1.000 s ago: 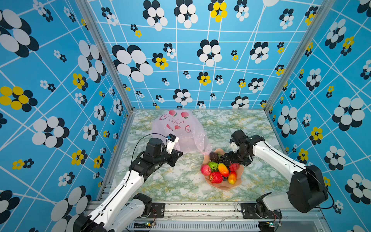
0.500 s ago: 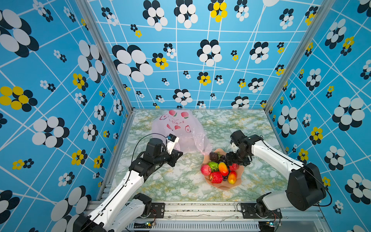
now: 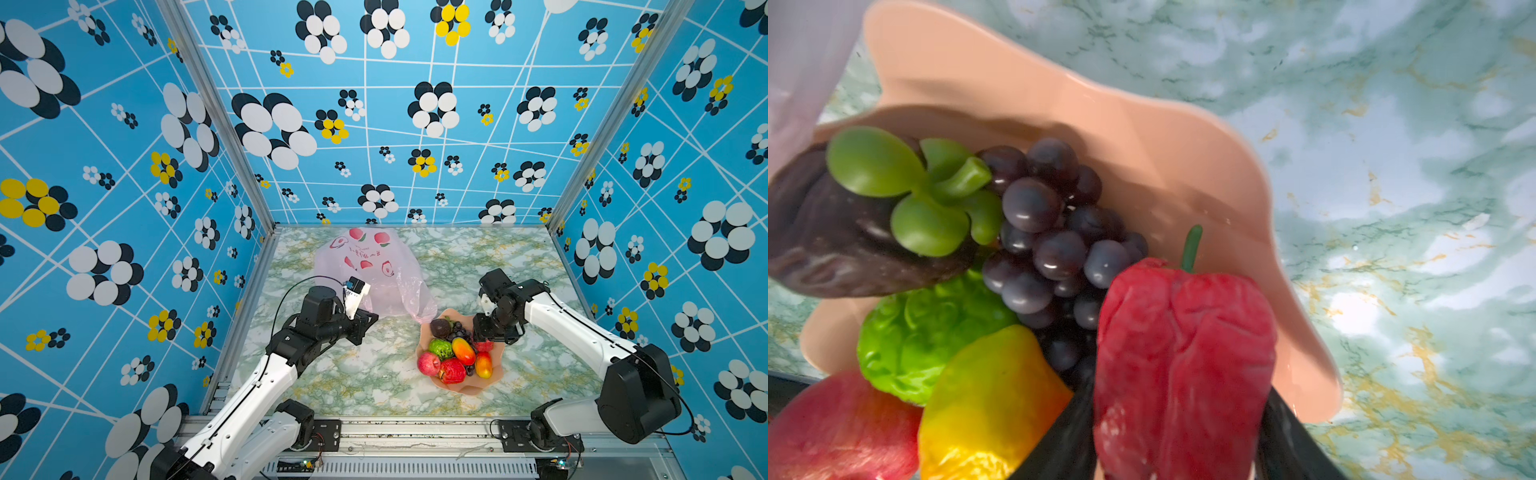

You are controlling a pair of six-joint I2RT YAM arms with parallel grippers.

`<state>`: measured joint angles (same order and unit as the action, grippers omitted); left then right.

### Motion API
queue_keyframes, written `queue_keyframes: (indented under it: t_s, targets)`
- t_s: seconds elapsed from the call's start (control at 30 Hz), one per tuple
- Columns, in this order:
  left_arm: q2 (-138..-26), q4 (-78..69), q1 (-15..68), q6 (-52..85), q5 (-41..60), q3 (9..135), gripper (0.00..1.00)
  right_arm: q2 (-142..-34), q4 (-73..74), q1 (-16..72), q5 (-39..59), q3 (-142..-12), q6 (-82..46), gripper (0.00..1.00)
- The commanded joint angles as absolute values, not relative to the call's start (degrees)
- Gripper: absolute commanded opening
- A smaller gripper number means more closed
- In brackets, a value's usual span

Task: Place the fruits into the plastic bag
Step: 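Close the right gripper on the red pepper in the dish, then lift the red pepper and carry it into the bag's opening with the right gripper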

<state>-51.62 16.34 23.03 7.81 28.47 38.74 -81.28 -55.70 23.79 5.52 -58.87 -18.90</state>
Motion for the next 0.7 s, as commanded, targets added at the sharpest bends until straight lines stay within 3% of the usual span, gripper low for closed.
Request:
queue_keyframes:
  t_s: [0.0,0.5,0.67]
  targets:
    - [-50.81,17.31,23.57,6.72,28.20,38.67,0.00,-79.66,-56.27,23.48,7.81,-59.44,-19.76,0.54]
    - [-49.96,16.72,23.65,6.74,28.30,38.45,0.00,-72.59,-61.90,23.46,4.57,-63.54,-20.42,0.54]
    - [-48.99,16.13,23.64,6.57,28.64,38.12,0.00,-70.09,-60.38,23.46,8.58,-68.24,-22.83,0.52]
